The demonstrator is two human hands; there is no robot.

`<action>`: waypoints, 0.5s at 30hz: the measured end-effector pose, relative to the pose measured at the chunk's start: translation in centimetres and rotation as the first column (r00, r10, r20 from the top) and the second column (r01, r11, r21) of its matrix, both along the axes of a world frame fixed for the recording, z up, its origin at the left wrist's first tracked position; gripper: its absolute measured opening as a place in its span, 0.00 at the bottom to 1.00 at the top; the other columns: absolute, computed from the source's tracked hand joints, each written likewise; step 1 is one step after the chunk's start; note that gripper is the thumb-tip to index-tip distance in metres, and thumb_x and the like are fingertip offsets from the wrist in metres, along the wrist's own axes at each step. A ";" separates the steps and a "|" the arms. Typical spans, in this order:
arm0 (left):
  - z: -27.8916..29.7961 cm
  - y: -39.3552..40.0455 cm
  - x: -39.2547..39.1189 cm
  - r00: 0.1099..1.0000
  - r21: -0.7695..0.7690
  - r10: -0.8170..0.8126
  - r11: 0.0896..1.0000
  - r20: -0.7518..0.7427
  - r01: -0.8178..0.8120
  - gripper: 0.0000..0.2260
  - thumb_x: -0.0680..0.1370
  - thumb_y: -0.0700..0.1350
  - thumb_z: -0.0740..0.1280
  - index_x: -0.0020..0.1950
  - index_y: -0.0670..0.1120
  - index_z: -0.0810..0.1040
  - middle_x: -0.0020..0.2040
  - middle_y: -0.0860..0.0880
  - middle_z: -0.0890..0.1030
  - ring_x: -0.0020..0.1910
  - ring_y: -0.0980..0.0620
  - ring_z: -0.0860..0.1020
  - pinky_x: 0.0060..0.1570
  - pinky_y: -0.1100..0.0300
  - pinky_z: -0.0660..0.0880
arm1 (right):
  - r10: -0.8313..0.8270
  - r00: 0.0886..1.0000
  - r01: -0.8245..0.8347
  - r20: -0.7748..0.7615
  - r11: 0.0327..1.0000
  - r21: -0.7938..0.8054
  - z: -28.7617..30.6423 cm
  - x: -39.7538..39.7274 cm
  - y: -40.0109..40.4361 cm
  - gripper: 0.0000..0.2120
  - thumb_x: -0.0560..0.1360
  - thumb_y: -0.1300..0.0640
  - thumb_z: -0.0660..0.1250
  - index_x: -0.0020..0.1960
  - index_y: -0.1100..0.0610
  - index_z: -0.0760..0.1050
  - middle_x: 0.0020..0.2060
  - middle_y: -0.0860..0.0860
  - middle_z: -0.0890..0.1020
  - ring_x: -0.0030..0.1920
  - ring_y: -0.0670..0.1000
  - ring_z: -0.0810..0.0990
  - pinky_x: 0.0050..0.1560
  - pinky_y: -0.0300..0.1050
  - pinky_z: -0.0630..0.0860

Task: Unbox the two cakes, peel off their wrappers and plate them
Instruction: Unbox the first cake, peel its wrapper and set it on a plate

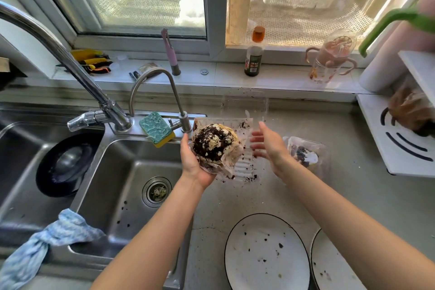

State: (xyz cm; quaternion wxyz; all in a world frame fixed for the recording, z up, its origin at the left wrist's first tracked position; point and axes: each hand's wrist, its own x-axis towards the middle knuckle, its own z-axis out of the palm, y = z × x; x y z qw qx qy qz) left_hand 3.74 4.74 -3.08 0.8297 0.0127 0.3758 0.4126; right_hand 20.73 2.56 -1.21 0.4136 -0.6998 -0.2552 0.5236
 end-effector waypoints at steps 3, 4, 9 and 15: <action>0.4 0.2 0.0 1.000 0.014 0.004 1.000 -0.015 -0.004 0.33 0.75 0.67 0.54 0.66 0.45 0.76 0.64 0.38 0.78 0.63 0.38 0.75 0.58 0.44 0.75 | 0.087 0.928 -0.190 0.363 0.947 0.258 1.6 -0.6 -1.7 0.18 0.77 0.46 0.59 0.47 0.62 0.73 0.40 0.54 0.77 0.39 0.50 0.74 0.41 0.44 0.74; 0.5 0.3 0.1 1.000 0.017 0.003 1.000 -0.022 -0.003 0.33 0.75 0.67 0.53 0.66 0.45 0.76 0.64 0.38 0.78 0.63 0.38 0.75 0.55 0.45 0.76 | 0.158 0.871 -0.311 0.465 0.910 0.273 2.2 -1.0 -2.4 0.17 0.76 0.45 0.62 0.45 0.61 0.73 0.37 0.53 0.77 0.36 0.50 0.75 0.39 0.44 0.74; 0.6 0.3 0.7 0.999 -0.012 -0.003 1.000 -0.053 0.002 0.35 0.75 0.68 0.52 0.68 0.43 0.74 0.65 0.38 0.77 0.64 0.38 0.75 0.55 0.46 0.76 | 0.305 0.468 -0.565 0.830 0.825 0.015 2.9 -3.1 -3.5 0.22 0.69 0.34 0.64 0.40 0.54 0.72 0.37 0.48 0.76 0.37 0.49 0.75 0.38 0.44 0.74; 1.4 -0.3 1.2 0.994 -0.014 -0.028 1.000 -0.106 0.027 0.35 0.76 0.68 0.49 0.69 0.44 0.74 0.65 0.39 0.76 0.55 0.42 0.78 0.39 0.55 0.77 | 0.262 0.504 -0.548 0.823 0.834 0.070 1.9 -3.4 -3.7 0.12 0.76 0.50 0.62 0.37 0.56 0.71 0.34 0.48 0.76 0.36 0.50 0.74 0.38 0.48 0.74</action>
